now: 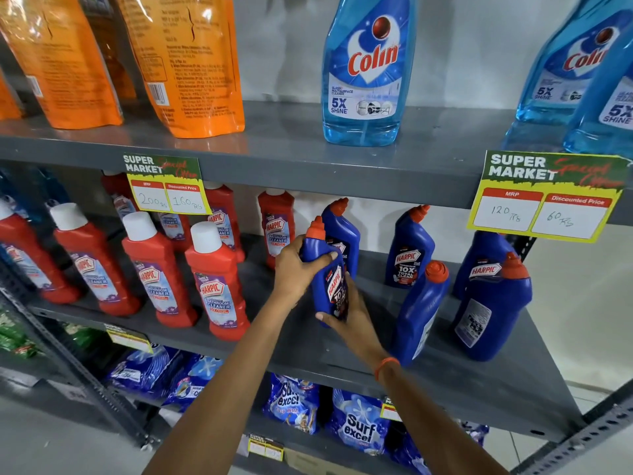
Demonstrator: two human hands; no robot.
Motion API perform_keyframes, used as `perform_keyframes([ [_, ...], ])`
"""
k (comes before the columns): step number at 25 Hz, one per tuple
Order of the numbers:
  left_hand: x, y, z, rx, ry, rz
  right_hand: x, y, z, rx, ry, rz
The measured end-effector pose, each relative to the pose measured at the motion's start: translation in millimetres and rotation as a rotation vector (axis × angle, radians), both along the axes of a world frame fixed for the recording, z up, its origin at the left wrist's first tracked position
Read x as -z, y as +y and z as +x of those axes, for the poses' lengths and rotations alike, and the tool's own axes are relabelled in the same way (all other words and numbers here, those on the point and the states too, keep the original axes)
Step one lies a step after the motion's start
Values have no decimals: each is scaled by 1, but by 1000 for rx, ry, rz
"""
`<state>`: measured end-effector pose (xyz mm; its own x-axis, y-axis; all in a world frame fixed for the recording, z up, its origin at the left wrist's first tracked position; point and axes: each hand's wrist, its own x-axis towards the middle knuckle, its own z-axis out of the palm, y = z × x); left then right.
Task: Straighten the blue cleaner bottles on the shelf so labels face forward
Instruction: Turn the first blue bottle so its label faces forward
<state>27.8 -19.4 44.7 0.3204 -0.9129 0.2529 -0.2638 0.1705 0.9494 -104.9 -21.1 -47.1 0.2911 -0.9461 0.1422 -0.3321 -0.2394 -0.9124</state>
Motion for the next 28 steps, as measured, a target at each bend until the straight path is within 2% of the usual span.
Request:
perform_keyframes([
  [4,1,0,16,221,64,11,-7,-26,-14,-121,-130,214],
  [10,-5,-2,24,412,33,68,-4,-23,-4,39,-216,184],
  [19,0,-15,37,413,6,141,-2,-11,15,220,-182,130],
  [28,10,-14,25,348,-215,135,-8,-4,20,288,-89,193],
])
